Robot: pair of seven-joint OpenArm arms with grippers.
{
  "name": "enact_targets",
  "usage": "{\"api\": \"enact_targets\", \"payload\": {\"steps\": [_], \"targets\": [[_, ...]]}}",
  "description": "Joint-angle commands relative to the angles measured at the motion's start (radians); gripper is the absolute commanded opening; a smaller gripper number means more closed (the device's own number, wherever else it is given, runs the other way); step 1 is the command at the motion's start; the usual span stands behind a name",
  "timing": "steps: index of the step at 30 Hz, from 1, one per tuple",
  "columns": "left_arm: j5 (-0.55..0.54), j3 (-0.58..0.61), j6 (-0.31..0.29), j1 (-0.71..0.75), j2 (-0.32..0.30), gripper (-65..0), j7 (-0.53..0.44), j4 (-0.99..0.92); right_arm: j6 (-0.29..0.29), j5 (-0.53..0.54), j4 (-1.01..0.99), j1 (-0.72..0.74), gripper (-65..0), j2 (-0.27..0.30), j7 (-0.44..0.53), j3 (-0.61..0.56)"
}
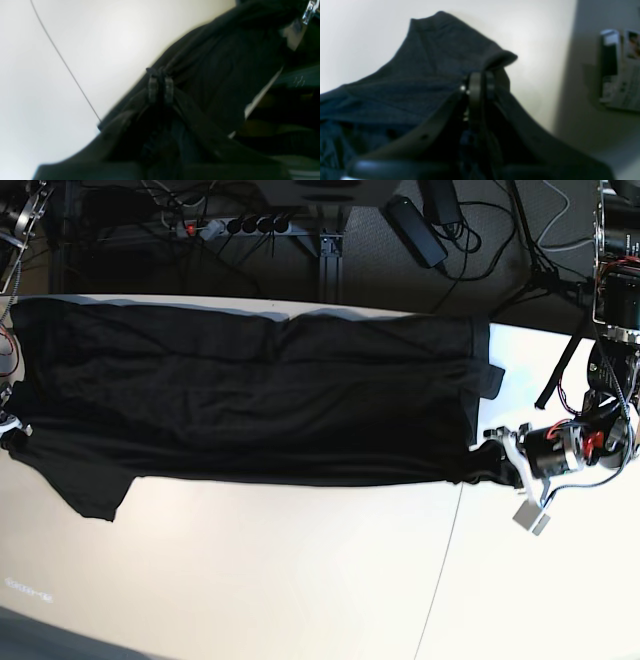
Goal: Fold the T-shirt properly
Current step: 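Fold the shirt's loose half over the folded edge with both grippers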
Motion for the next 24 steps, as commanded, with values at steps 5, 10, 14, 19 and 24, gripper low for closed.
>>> {"api": "enact_targets", "payload": {"steps": [5,10,14,19,24], "targets": [[-0.024,-0.007,-0.027,0.051,-0.044,-65.0,-0.019,0.08,0.065,0.055,0.114,-0.08,-65.0,0.053,-0.027,0.05],[-0.024,-0.007,-0.027,0.087,-0.058,-65.0,-0.003,0.08,0.065,0.079,0.188,-0.166,-65.0,0.055,-0.057,0.115],[-0.024,-0.007,-0.027,0.099,-0.069,-65.0,0.005,0.08,0.065,0.089,0.214,-0.229,-65.0,0.055,-0.061,0.15],[-0.018,-0.007,-0.027,0.098,-0.07,-65.0,0.028,0.08,0.065,0.089,0.214,-0.295,-65.0,0.055,-0.061,0.174],[-0.017,-0.007,-0.027,0.098,-0.071,-65.0,0.015,0.08,0.064,0.084,0.213,-0.336,-65.0,0.052,-0.062,0.175]]}}
